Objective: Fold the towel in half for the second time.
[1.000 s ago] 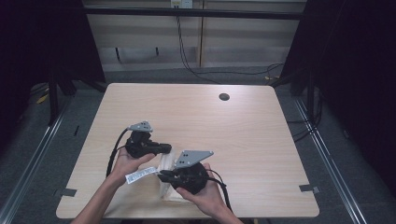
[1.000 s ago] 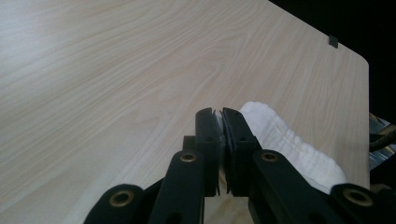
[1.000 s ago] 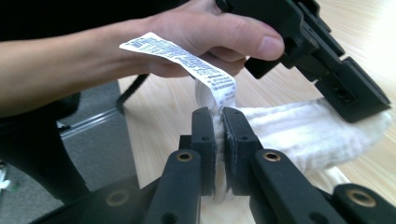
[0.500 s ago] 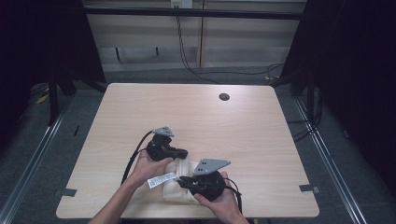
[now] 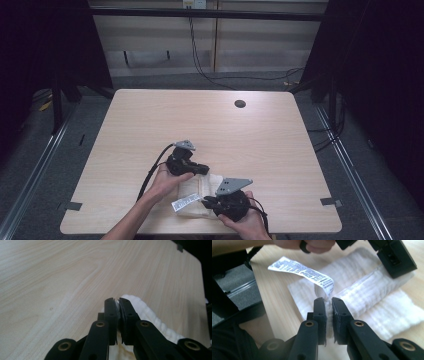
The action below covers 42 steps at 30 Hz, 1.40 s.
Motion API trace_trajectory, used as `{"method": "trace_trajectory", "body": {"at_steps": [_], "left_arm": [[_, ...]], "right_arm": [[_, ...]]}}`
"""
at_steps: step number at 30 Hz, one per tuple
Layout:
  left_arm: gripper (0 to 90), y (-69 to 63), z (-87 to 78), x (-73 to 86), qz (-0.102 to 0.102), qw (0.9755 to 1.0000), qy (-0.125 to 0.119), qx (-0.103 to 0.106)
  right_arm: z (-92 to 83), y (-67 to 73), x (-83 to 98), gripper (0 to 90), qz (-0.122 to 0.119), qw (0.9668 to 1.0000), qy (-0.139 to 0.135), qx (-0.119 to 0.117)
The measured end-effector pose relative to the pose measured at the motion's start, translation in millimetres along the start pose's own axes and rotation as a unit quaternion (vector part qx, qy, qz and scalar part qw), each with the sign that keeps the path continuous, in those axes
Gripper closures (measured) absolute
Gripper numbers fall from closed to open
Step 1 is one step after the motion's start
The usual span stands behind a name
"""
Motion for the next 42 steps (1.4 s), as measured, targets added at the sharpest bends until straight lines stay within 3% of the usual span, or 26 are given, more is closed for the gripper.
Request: {"method": "trace_trajectory", "body": {"at_steps": [6,10,13,20,24,32,37,42], "left_arm": [[85.1,-5.6,6.0,-0.2,0.015,0.9999,0.004,0.006],[85.0,-7.1,10.8,0.2,0.013,0.9998,0.004,0.015],[84.4,-7.5,15.8,2.8,0.019,0.9996,0.017,0.011],[76.9,-12.5,16.9,-1.4,0.018,0.9997,0.007,0.018],[71.0,-13.3,11.7,-5.4,0.023,0.9996,-0.003,0.012],[56.0,-12.5,-4.1,-12.1,0.025,0.9992,-0.029,-0.007],[46.9,-8.7,-23.7,-14.1,0.022,0.9984,-0.045,-0.025],[44.4,-5.9,-42.3,-7.1,0.026,0.9979,-0.042,-0.043]], "right_arm": [[0.5,1.2,11.3,82.2,-0.004,0.9997,0.023,-0.001],[-1.8,-1.6,16.5,81.8,0.0,0.9995,0.03,0.005],[-1.4,-1.9,20.7,78.0,-0.001,0.9993,0.038,0.003],[-17.9,-9.1,32.0,62.2,0.012,0.999,0.04,0.017],[-26.2,-9.6,41.0,46.1,0.022,0.9982,0.054,0.013],[-48.1,-20.8,36.5,30.4,0.035,0.9984,0.027,0.034],[-62.2,-39.5,22.7,29.6,0.049,0.9978,-0.001,0.045],[-52.8,-56.2,9.3,32.8,0.056,0.9969,-0.012,0.054]]}}
Point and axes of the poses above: each handheld gripper's, and its own axes: z roughly forward along the jaws, x roughly out of its underside, y roughly to its left, the point moved 10 cm from there along z, roughly forward along the jaws, and after that the axes turned 1 degree about y, right-handed, at the moved point
